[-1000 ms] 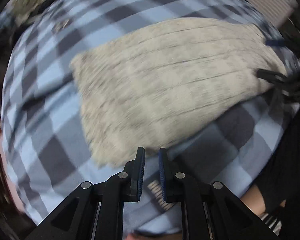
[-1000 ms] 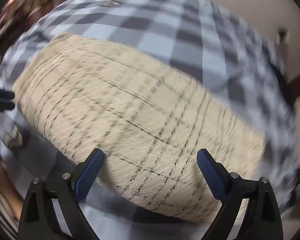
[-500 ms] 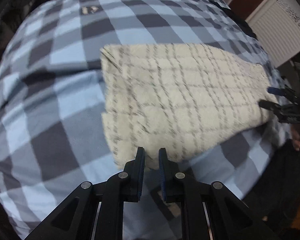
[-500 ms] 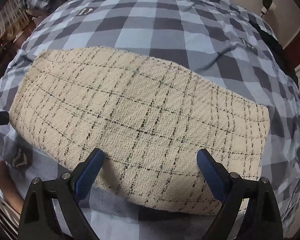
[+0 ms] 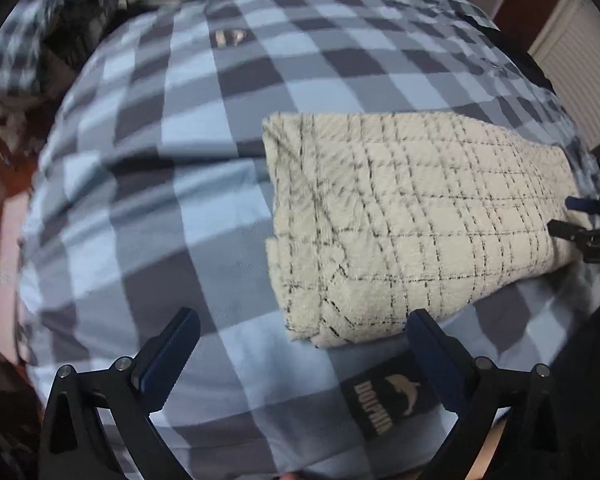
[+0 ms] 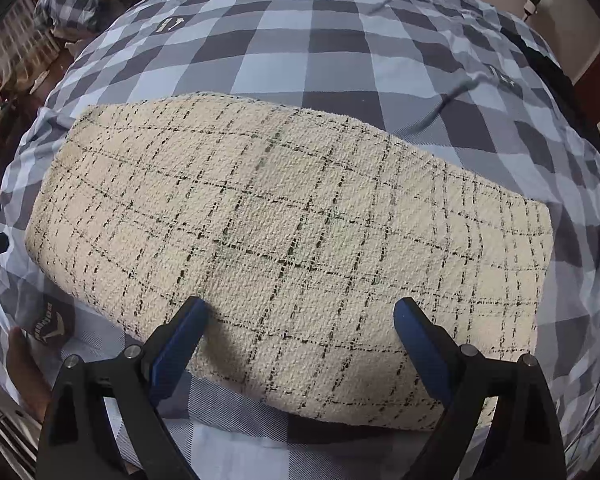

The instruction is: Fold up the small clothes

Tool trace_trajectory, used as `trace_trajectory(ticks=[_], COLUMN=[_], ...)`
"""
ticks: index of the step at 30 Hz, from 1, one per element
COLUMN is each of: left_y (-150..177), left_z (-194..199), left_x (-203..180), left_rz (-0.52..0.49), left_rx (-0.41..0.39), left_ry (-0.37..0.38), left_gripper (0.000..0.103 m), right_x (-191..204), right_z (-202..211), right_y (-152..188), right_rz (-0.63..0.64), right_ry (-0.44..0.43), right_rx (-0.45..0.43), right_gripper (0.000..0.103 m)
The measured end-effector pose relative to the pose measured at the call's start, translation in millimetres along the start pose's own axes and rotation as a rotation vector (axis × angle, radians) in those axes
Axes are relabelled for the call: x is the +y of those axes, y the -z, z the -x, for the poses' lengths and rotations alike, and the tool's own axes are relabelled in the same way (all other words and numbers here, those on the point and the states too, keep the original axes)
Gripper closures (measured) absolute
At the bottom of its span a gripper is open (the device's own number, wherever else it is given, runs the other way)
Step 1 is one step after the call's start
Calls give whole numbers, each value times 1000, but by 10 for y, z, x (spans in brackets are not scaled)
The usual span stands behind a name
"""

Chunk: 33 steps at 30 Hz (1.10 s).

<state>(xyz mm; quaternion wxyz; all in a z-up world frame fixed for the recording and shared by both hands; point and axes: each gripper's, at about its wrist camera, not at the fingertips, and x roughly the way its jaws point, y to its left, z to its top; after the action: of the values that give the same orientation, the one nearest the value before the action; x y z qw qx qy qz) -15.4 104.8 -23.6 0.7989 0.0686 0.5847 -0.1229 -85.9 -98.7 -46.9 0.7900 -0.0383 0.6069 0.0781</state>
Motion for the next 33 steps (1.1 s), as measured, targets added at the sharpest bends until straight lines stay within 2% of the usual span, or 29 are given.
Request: trace_trajectory(ticks=[2, 3, 4, 7, 8, 9, 13, 15, 18, 20, 22, 24, 25, 29, 33], left_y=[-9, 0, 21, 80, 84, 88, -25, -70, -119, -145, -166, -173, -170, -139, -129], left_z=[53, 58, 34, -146, -243, -262, -314, -409, -534, -527, -400, -334, -341, -563, -746], left_x=[-41, -34, -9, 69, 46, 6, -119, -156, -147, -61, 108, 222, 243, 140, 29], left_rz=[-16, -1, 34, 126, 118, 102, 17, 7, 9, 48, 117, 151, 150, 81, 42], left_rx=[-11, -15, -13, 45, 71, 77, 35, 46, 77, 69, 27, -2, -3, 73, 112], left_ry=[-58, -60, -34, 137, 195, 201, 117, 98, 16, 33, 79, 70, 53, 10, 0], left_gripper=[0, 0, 0, 0, 0, 0, 0, 0, 0, 0, 0, 0, 0, 0, 0], right_x=[-1, -2, -3, -10, -17, -28, -74, -77, -47, -19, 5, 10, 17, 51, 77], right_z=[10, 18, 27, 46, 45, 46, 86, 113, 89, 54, 41, 50, 56, 36, 20], right_y=[5, 8, 13, 30, 39, 43, 61, 56, 44, 39, 39, 42, 41, 27, 28], right_rz=[1, 1, 0, -4, -7, -9, -27, -27, -15, -4, 8, 13, 15, 25, 35], right_ry=[1, 1, -2, -9, -6, -3, -15, -20, -14, -8, 1, 1, 0, 2, 13], right_rx=[-1, -2, -4, -7, -6, -6, -19, -30, -27, -16, -11, -14, -16, -13, -11], right_gripper=[11, 11, 11, 11, 11, 11, 11, 11, 11, 11, 11, 11, 11, 11, 11])
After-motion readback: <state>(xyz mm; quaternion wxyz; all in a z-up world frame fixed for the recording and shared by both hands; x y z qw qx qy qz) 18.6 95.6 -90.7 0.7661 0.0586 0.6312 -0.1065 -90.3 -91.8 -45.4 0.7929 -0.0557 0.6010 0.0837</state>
